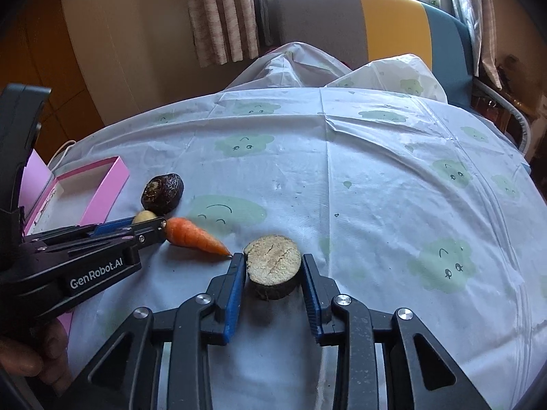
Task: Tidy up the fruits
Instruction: 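Carry the tan ball into the tray with the left tool while the right tool places the root slice there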
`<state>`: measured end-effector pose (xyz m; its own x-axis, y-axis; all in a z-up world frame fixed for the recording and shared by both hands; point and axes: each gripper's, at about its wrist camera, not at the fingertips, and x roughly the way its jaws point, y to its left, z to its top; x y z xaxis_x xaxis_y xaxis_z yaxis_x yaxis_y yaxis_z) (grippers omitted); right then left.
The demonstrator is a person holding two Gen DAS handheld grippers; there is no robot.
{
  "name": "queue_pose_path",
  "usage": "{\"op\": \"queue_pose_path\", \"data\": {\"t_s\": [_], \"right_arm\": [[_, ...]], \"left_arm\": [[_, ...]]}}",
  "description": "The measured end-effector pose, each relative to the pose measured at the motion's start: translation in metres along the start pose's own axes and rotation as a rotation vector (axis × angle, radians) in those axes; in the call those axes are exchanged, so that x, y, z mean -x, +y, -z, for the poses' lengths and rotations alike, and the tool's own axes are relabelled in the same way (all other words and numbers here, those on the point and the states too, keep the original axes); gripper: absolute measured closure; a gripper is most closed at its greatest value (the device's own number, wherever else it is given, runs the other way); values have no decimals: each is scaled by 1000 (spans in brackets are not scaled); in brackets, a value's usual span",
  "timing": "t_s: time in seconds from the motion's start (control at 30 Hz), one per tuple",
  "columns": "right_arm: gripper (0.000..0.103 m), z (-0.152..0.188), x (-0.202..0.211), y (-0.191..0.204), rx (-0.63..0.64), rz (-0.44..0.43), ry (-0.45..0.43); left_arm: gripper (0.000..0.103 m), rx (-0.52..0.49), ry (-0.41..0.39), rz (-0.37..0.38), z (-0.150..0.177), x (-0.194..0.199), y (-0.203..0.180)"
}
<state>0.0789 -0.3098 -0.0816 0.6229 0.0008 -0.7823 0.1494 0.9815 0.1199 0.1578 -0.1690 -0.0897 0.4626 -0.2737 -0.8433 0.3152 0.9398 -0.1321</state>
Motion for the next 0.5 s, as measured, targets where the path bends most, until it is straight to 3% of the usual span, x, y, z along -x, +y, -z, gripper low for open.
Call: {"op": "queue_pose_path", "data": {"t_s": [0.5], "right_arm": [[71, 1, -4, -3, -7, -5, 3]], "left_arm": [[78, -2, 14, 0, 7, 17, -3]]}}
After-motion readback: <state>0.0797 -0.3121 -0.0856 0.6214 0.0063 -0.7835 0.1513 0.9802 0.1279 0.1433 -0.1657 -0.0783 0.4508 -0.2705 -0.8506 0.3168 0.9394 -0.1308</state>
